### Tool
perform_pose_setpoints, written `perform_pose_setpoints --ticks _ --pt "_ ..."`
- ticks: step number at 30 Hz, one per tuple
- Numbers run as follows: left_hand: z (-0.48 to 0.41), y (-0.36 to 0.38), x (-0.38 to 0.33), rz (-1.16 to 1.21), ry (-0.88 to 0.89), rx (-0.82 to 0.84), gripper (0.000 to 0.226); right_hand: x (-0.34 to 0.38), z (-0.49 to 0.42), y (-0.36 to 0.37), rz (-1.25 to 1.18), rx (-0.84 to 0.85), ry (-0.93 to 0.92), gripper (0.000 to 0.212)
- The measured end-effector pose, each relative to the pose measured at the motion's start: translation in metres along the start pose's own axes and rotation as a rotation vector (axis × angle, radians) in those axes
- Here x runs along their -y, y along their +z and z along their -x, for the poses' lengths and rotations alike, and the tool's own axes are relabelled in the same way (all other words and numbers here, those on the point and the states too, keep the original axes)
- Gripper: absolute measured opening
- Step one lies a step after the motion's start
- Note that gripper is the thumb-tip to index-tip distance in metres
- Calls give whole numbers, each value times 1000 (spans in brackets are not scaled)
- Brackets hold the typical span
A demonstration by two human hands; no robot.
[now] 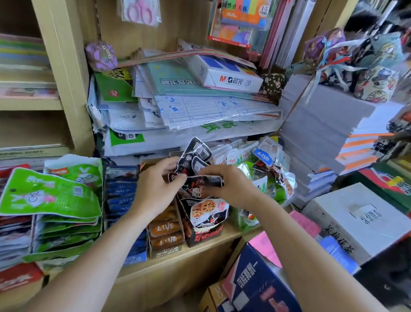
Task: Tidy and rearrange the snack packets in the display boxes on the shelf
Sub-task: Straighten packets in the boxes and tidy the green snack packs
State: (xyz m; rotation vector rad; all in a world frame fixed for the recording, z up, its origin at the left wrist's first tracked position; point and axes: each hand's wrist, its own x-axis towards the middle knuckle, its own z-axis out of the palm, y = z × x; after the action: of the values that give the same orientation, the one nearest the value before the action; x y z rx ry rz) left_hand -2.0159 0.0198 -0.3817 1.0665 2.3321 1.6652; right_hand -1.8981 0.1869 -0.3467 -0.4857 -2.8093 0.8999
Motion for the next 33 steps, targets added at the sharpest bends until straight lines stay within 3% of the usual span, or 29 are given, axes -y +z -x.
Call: perform_pose_setpoints --ticks 6,10,13,16,18,21,24,27,33 --pt "7 5 6 -253 198 174 71 -3 9 -8 -106 78 -1 44" --pt "12 8 2 -294 215 263 83 -7 33 6 -220 -67 0 28" --pt "13 8 2 -352 235 279 79 -6 53 23 -269 -165 3 25" --pt "15 14 2 -391 279 187 61 -3 67 33 -133 -215 -51 46" --pt "17 18 0 -410 320 111 63 -4 71 29 -112 -277 -66 55" --pt "20 23 -5 -435 340 50 59 -19 77 10 -215 -427 14 38" --pt "19 28 -4 -514 333 3 46 -49 79 -12 -169 -711 170 23" --pt "20 35 -3 -569 297 -60 48 -75 82 -34 -178 -923 302 17" --pt "22 48 -8 -593 236 -138 65 -116 85 -46 -314 -892 365 18"
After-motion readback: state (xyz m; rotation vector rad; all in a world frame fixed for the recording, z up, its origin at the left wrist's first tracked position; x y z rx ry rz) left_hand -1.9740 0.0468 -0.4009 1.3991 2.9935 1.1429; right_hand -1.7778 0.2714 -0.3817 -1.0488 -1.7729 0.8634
